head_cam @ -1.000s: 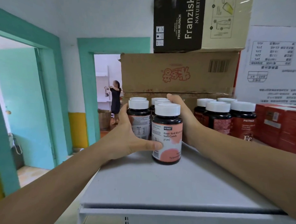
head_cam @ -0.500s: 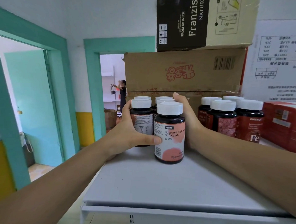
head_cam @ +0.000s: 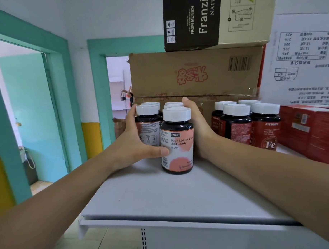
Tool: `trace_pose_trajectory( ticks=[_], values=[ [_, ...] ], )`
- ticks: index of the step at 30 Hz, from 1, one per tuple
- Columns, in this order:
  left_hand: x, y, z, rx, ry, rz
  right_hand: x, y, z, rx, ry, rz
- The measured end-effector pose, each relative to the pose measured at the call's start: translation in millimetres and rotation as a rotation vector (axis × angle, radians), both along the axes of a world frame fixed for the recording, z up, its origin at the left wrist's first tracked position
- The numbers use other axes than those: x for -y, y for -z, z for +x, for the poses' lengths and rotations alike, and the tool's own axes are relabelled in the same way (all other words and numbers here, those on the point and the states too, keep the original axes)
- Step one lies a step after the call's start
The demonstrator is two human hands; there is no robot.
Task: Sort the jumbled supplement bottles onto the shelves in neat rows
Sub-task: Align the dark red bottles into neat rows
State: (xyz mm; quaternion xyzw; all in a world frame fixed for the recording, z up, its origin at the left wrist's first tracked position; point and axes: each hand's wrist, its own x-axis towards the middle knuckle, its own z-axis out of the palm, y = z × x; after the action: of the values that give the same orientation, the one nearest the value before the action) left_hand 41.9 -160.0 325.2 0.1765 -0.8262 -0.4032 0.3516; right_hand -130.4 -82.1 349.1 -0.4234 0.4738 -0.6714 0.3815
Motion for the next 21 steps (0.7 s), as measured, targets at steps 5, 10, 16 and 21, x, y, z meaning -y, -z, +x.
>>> trace_pose_trajectory(
  ticks=[5,10,16,21],
  values=[
    [1,1,-1,0.001,-0.025,-0.021,-1,0,2,-0.025,0.028,0.018],
    [-1,1,0,0.014,-0.038,-0.033,-9,-4,3,-0.045,0.008,0.025],
    [-6,-1,1,0.031,-0.045,-0.046,-9,-1,2,-0.094,0.003,0.065],
    [-9,-2,1,0.015,-0.067,-0.037,-15,-2,4,-0.103,-0.025,0.045]
  ],
)
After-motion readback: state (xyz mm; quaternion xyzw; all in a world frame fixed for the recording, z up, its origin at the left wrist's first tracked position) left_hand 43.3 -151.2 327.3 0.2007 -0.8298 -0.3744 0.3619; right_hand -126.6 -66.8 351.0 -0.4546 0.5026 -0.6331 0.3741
